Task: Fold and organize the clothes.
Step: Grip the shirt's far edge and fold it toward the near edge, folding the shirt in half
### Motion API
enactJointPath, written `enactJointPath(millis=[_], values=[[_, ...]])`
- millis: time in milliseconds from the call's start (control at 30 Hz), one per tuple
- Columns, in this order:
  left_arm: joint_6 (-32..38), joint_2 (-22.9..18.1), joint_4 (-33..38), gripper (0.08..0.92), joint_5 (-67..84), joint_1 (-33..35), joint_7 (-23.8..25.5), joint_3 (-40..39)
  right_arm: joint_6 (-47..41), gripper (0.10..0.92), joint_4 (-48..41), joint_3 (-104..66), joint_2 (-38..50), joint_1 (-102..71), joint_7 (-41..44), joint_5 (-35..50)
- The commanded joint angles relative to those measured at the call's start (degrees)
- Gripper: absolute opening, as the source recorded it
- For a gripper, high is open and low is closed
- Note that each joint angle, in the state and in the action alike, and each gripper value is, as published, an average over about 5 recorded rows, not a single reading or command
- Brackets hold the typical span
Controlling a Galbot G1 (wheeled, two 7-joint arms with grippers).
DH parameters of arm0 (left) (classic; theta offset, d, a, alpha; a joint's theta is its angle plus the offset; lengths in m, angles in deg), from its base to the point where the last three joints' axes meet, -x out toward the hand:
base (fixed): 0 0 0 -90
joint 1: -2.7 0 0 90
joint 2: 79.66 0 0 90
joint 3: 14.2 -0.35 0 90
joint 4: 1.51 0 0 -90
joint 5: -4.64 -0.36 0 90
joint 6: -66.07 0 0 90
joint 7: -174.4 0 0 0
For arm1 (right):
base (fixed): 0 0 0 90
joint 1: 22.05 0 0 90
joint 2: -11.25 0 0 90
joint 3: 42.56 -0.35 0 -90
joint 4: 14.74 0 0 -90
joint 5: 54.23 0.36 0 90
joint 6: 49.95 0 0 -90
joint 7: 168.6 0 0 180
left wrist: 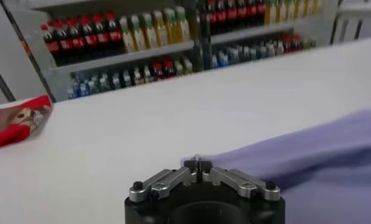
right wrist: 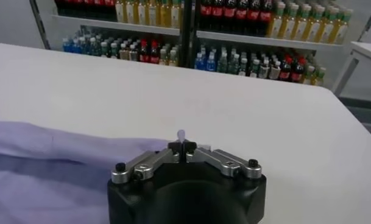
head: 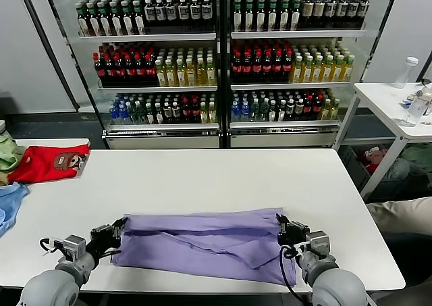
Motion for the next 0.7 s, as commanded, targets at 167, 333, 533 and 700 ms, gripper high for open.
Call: enactJointPath(millis=[167,333,533,700], values=[[-1.89,-2.65,4.01,0.294,-2.20,1.96,-8.32,0.01,0.05,0.399,9.52,-4.86,1.13,-9.06,0.34,-2.35],[-3.83,-5.67,3.46,0.441,3.17,1.96,-11.94,-1.80,0.06,0.546,12.48,-6.52,-0.01,-11.99,0.41,-3.38],[-6.48,-7.51,1.66,0.615,11.51,0.58,-12.59,-2.51,0.09,0.719,12.78,-6.45,-1.20,-12.65,0.44,-4.49],[-6.69,-8.16,0.90,0.744,13.40,0.06,-13.40,-3.03,0.10,0.814,12.43,-6.06,-1.76,-12.58,0.49,-5.23]])
